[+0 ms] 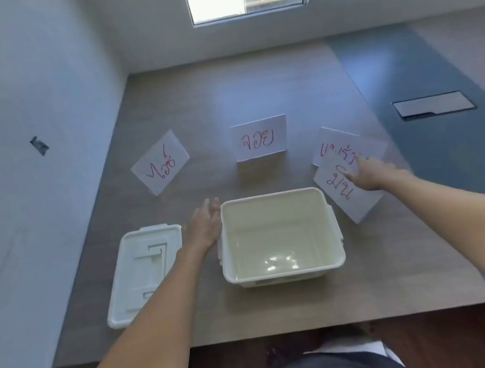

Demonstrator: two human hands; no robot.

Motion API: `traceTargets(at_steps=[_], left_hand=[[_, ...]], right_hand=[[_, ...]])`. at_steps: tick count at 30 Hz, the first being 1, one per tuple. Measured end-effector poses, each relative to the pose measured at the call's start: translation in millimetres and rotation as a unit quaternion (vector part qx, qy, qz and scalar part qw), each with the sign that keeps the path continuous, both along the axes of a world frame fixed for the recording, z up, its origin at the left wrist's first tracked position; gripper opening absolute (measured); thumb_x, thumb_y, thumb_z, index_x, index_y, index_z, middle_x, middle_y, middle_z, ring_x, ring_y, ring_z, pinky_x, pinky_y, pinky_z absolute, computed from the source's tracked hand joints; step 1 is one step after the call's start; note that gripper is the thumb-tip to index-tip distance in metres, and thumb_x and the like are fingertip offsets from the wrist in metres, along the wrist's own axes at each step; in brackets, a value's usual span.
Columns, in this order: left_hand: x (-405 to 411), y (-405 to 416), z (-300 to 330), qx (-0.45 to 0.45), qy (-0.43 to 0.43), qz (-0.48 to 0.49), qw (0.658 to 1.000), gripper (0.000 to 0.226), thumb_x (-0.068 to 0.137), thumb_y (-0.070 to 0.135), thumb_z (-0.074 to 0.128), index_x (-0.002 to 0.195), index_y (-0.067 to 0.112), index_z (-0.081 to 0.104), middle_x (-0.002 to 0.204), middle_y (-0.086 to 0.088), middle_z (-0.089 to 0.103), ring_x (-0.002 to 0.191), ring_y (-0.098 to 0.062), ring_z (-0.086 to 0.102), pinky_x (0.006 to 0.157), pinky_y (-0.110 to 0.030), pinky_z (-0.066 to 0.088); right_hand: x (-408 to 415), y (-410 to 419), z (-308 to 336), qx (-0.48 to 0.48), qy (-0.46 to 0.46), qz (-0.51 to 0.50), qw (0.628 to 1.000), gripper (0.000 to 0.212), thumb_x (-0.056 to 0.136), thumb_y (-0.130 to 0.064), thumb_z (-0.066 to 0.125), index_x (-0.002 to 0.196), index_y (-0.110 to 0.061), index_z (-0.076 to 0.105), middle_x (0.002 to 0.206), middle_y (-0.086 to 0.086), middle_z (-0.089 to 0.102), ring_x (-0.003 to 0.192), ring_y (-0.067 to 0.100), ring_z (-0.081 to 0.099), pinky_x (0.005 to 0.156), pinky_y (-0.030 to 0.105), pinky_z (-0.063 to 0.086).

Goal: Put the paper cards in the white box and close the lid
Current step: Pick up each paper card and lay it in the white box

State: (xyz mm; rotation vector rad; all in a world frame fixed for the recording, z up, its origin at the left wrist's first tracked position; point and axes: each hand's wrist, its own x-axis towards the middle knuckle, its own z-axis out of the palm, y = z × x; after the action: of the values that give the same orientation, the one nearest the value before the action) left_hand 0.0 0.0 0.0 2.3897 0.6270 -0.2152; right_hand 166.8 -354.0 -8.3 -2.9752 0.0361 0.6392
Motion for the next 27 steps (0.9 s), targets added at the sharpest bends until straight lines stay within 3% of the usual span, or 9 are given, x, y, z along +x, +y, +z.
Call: traceTargets(at_steps=[3,7,11,13,16,21,24,27], left_hand=[[-17,-8,-10,-0.029,-0.020,-0.006,0.999,0.048,0.106,0.044,0.021,0.129,0.018,0.054,0.135,-0.013,0.057,0.131,-0.031,0.048,0.095,-0.041,0.035],[-29,-9,-30,-0.067,-0.052,0.017,0.996,0.042,0.100,0.050,0.021,0.104,0.027,0.056,0.109,-0.008,0.063,0.112,-0.032,0.058,0.095,-0.048,0.046],[-32,-20,-32,-0.106,-0.088,-0.001,0.990,0.042,0.105,0.031,0.028,0.138,0.015,0.049,0.127,-0.012,0.059,0.123,-0.027,0.052,0.104,-0.042,0.041],[-32,-21,-38,-0.118,-0.104,-0.001,0.987,0.054,0.102,0.040,0.025,0.148,0.015,0.040,0.143,-0.009,0.052,0.135,-0.023,0.046,0.112,-0.043,0.036],[-33,-25,-44,-0.143,-0.120,0.031,0.982,0.060,0.101,0.046,0.021,0.151,0.016,0.035,0.149,-0.007,0.048,0.139,-0.023,0.043,0.115,-0.044,0.034],[-36,-34,-36,-0.164,-0.139,0.049,0.975,0.048,0.107,0.032,0.024,0.153,0.021,0.033,0.152,0.000,0.046,0.140,-0.016,0.041,0.107,-0.023,0.030],[-33,-33,-39,-0.170,-0.143,0.052,0.974,0.047,0.108,0.032,0.023,0.153,0.023,0.034,0.151,0.000,0.048,0.139,-0.017,0.043,0.107,-0.024,0.031],[-33,-33,-41,-0.183,-0.153,0.055,0.969,0.046,0.107,0.032,0.024,0.151,0.024,0.036,0.149,0.001,0.050,0.137,-0.017,0.045,0.109,-0.028,0.033]], right_hand=[[-7,-5,-16,0.045,0.013,-0.008,0.999,0.058,0.098,-0.038,0.045,0.146,-0.011,0.029,0.144,0.022,0.048,0.131,0.043,0.047,0.109,0.056,0.039],[-21,-1,-24,0.081,-0.007,-0.001,0.997,0.051,0.096,-0.010,0.042,0.144,-0.010,0.028,0.128,0.026,0.058,0.115,0.045,0.057,0.097,0.056,0.049],[-28,2,-29,0.099,-0.048,0.010,0.994,0.041,0.092,-0.003,0.044,0.131,-0.011,0.038,0.117,0.025,0.062,0.103,0.044,0.062,0.086,0.057,0.055],[-32,9,-23,0.111,-0.084,0.008,0.990,0.037,0.092,0.000,0.045,0.128,-0.007,0.042,0.113,0.027,0.064,0.101,0.046,0.062,0.084,0.056,0.055],[-36,24,3,0.141,-0.161,0.020,0.977,0.034,0.093,0.000,0.046,0.128,-0.001,0.049,0.111,0.031,0.065,0.100,0.049,0.062,0.083,0.054,0.053],[-42,50,68,0.222,-0.276,0.032,0.935,0.030,0.098,-0.015,0.043,0.127,-0.010,0.051,0.108,0.025,0.067,0.096,0.046,0.062,0.078,0.049,0.050],[-57,63,104,0.264,-0.332,0.088,0.901,0.027,0.098,-0.017,0.045,0.123,-0.010,0.054,0.108,0.022,0.069,0.092,0.044,0.063,0.073,0.045,0.051],[-78,70,122,0.291,-0.319,0.157,0.888,0.024,0.099,-0.023,0.047,0.120,-0.016,0.055,0.109,0.016,0.071,0.089,0.039,0.067,0.071,0.047,0.055]])
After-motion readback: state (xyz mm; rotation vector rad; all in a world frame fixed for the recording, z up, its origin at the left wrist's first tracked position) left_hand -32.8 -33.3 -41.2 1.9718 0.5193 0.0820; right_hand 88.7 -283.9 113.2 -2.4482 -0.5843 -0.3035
